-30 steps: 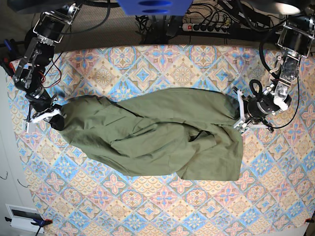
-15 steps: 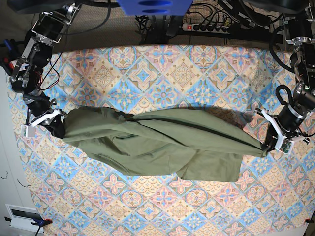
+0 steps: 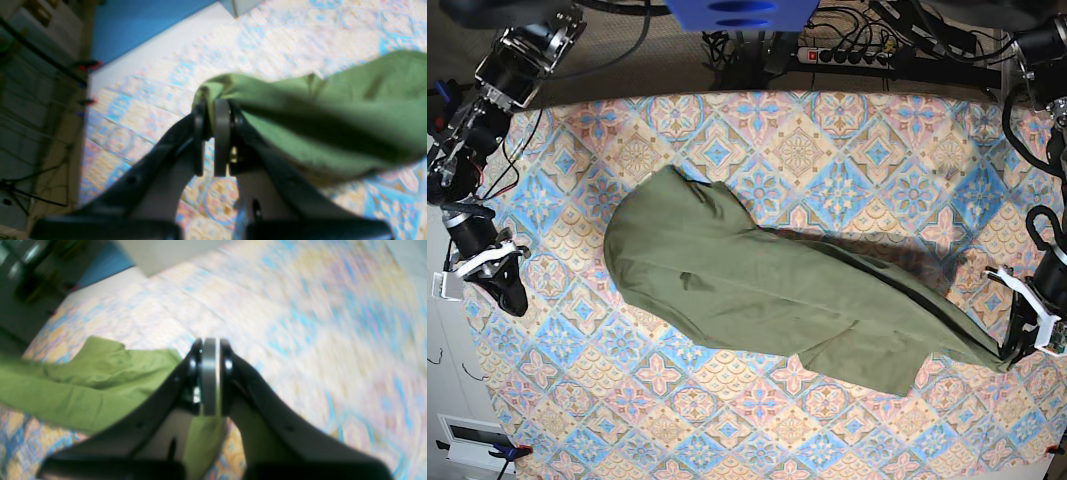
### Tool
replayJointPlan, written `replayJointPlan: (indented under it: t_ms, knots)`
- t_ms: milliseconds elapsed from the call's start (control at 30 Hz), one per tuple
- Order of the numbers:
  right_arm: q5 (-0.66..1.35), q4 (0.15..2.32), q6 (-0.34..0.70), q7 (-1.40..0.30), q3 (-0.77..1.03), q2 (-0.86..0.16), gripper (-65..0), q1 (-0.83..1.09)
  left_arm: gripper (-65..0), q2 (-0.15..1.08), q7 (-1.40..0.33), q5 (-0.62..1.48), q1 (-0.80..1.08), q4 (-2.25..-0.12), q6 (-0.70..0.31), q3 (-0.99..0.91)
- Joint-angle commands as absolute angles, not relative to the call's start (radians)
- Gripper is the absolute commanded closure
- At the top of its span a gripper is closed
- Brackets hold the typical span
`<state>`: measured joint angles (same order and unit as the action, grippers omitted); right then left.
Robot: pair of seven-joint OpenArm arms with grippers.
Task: Layout the t-shirt on the table in an organized manner, then fold the t-shirt properly
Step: 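Stretch the t-shirt lengthwise with both grippers and lay it down, then grasp the t-shirt collar end with the right gripper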
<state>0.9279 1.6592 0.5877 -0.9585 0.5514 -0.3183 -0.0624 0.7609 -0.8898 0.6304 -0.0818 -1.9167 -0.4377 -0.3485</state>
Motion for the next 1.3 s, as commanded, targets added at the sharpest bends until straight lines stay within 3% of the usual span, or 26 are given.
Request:
replayJointPlan:
  t_ms: [0,267,567,700,967,1267]
  knots:
    - [0.949,1.675,0.593,-0.932,0.559,-0.351,-1.5,-0.084,0.0,0.786,-0.857,0.634,-0.122,-1.929,-0.429,-0.338]
    - [0.949,1.684,0.593,-1.082,0.478,-0.375,-2.5,-0.054,0.0,0.814,-0.858,0.636,-0.074,-1.934,-0.43,-0.305]
    - [0.932,1.643,0.579,-1.099,0.403,-0.234,-18.7,0.094,0.0,0.794,-0.857,0.636,0.015,-1.936,-0.43,-0.314]
    - [0.928,1.573,0.579,-1.096,0.401,-0.232,-23.4,0.111,0.0,0.794,-0.855,0.636,0.068,-1.974,-0.43,-0.335]
    - [0.928,1.423,0.579,-1.098,0.397,-0.232,-24.1,0.102,0.0,0.792,-0.855,0.636,0.111,-1.992,-0.432,-0.366]
    - [0.928,1.379,0.579,-1.046,0.242,-0.231,-24.1,0.082,0.0,0.765,-0.857,0.636,0.147,-2.003,-0.432,-0.389]
